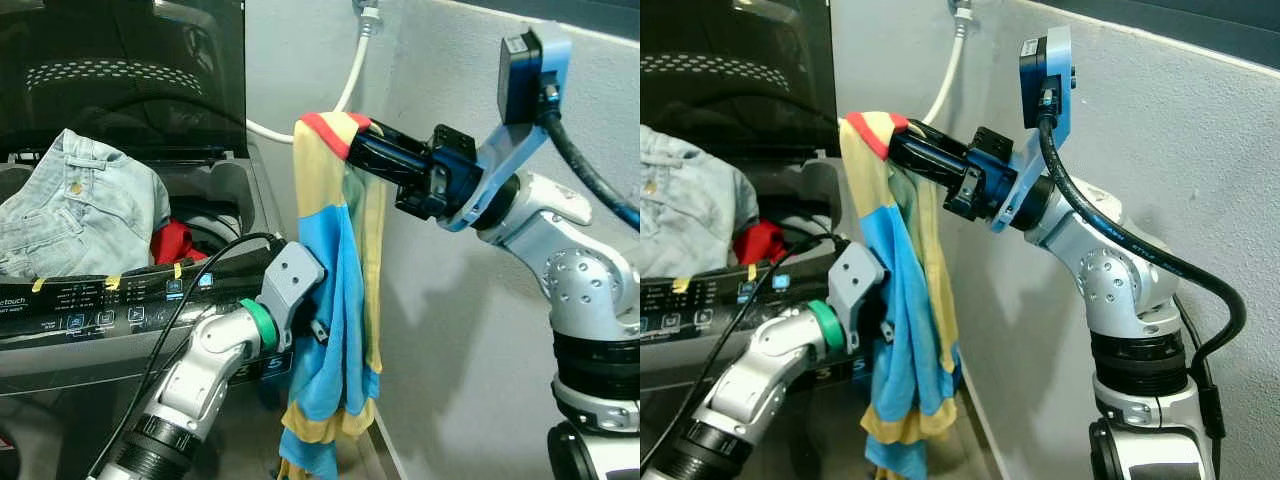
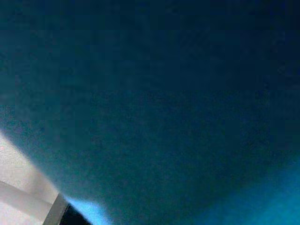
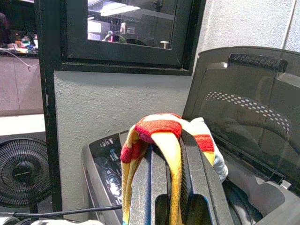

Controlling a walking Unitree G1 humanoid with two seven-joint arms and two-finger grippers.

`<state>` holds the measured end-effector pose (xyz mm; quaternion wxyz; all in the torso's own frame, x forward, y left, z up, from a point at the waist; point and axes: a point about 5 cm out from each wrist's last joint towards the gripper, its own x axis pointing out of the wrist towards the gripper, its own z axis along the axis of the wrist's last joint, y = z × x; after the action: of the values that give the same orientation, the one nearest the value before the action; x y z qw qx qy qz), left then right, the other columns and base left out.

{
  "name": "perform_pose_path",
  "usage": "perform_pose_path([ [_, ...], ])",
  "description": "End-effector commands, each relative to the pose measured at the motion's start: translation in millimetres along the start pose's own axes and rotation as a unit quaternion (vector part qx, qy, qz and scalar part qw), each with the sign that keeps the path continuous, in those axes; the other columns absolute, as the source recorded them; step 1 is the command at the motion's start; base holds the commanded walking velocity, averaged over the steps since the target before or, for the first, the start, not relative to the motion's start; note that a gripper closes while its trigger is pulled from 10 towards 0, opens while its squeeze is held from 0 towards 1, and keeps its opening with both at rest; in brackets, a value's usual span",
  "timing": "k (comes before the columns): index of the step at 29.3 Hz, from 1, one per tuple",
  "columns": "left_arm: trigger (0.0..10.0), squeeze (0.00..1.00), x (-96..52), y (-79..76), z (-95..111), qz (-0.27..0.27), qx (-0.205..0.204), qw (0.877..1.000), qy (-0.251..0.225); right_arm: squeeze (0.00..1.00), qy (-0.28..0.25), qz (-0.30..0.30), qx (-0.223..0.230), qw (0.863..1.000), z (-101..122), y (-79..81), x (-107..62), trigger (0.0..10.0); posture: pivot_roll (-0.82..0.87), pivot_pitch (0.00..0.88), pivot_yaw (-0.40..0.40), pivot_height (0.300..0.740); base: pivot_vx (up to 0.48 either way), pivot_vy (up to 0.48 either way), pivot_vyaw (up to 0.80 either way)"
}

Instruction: Clothes washing

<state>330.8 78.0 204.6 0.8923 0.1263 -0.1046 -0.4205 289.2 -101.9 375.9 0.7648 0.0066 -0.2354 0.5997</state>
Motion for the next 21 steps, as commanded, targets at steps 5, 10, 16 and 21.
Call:
perform_pose_path([
  [5, 0.0, 0.90, -1.2, -3.2, -0.7, -0.004, -0.009, 1.000, -0.010, 0.00, -0.013, 0.000, -0.008, 1.000, 6.6, 0.6, -2.3, 10.0, 0.07, 0.000, -0.017, 0.740, 0.000, 0.000, 0.00],
  [10, 0.0, 0.25, -2.6, -3.0, -0.5, -0.003, -0.010, 1.000, -0.012, 0.00, -0.011, -0.003, -0.005, 1.000, 4.5, 0.6, -2.0, 10.0, 0.07, 0.000, -0.017, 0.740, 0.000, 0.000, 0.00],
  [16, 0.0, 0.00, -3.8, -3.3, -0.5, -0.005, -0.013, 1.000, -0.013, 0.00, -0.008, -0.006, -0.002, 1.000, 1.9, -0.2, -1.6, 10.0, 0.08, 0.000, -0.019, 0.740, 0.000, 0.000, 0.00],
  [21, 0.0, 0.00, -3.7, -4.2, -0.1, -0.008, -0.013, 1.000, -0.015, 0.00, -0.007, -0.007, -0.001, 1.000, 0.8, -0.8, -1.8, 10.0, 0.08, 0.000, -0.020, 0.740, 0.000, 0.000, 0.00],
])
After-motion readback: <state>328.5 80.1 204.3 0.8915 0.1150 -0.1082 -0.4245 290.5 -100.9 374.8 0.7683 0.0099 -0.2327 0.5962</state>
